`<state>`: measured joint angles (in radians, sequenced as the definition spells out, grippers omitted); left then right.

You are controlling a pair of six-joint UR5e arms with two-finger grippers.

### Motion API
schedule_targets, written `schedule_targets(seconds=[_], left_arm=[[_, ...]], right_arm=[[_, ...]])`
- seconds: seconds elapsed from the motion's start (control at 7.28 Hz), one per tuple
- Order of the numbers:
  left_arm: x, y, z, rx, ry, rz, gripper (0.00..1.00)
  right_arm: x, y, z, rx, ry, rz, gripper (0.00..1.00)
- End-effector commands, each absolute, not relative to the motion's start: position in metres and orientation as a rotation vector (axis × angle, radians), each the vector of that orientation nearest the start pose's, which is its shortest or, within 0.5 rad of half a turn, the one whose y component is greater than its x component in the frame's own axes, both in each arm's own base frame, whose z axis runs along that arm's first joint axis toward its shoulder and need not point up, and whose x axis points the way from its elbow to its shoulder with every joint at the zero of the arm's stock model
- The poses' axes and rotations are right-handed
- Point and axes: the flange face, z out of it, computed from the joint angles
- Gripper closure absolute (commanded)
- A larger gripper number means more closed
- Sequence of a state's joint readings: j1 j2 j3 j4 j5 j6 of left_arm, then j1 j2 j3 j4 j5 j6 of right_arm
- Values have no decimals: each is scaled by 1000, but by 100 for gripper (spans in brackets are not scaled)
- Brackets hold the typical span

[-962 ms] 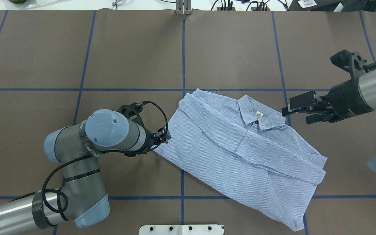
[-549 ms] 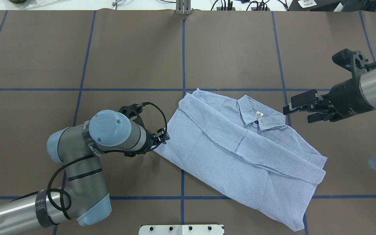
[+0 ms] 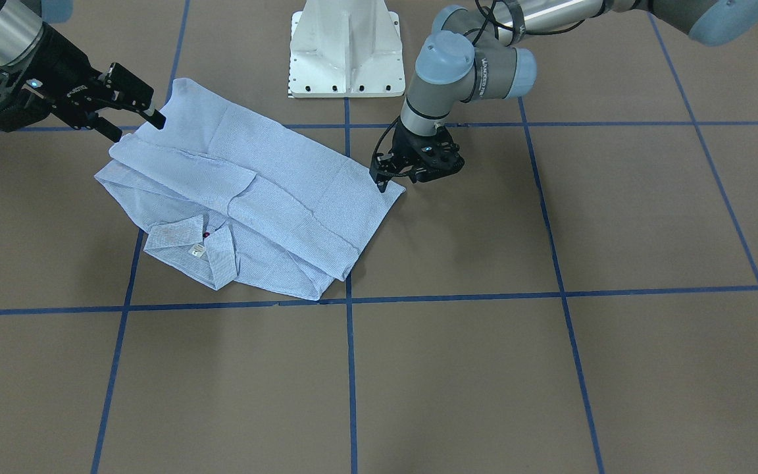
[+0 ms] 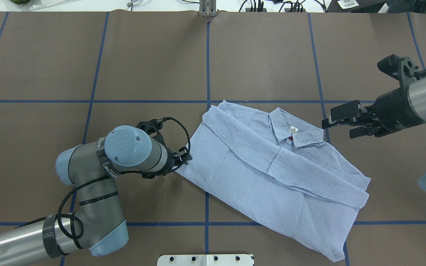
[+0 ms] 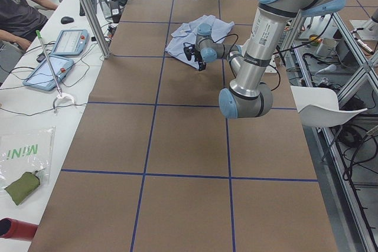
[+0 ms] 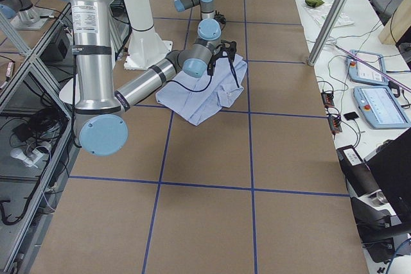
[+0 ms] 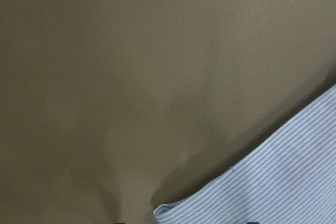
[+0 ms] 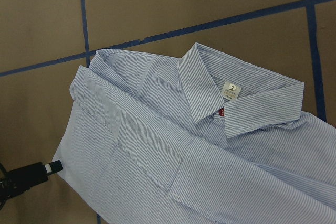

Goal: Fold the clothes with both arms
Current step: 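Grasp the shirt edge nearest the left gripper, then drag the shirt with the left gripper away from the robot, turning it lengthwise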

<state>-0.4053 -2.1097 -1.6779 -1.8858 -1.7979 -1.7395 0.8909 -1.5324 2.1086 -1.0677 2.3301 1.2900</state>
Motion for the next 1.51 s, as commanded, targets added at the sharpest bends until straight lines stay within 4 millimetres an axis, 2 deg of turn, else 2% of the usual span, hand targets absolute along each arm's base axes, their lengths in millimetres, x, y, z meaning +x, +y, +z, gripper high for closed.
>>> schedule_targets(seconds=[0.0, 0.41, 0.69, 0.96, 1.1, 1.24, 1.37], left_arm=[[573, -366, 264, -94, 980, -418, 26], [580, -371, 271, -84, 964, -425, 32], [581, -371, 263, -85, 972, -424, 49], [581, -371, 262, -86, 975, -423, 59], [580, -370, 261, -86, 976, -423, 75], [579, -370, 259, -88, 981, -420, 97], [578, -370, 258, -87, 984, -419, 100]], right_arm=[[-237, -396, 321, -5, -1220, 125, 0], [-236, -396, 323, -6, -1218, 128, 0], [-236, -397, 324, -5, -1217, 129, 0], [-232, -398, 324, -4, -1217, 134, 0], [-232, -398, 324, -2, -1216, 135, 0], [-232, -398, 326, -4, -1214, 137, 0], [-232, -398, 325, -4, -1216, 136, 0]])
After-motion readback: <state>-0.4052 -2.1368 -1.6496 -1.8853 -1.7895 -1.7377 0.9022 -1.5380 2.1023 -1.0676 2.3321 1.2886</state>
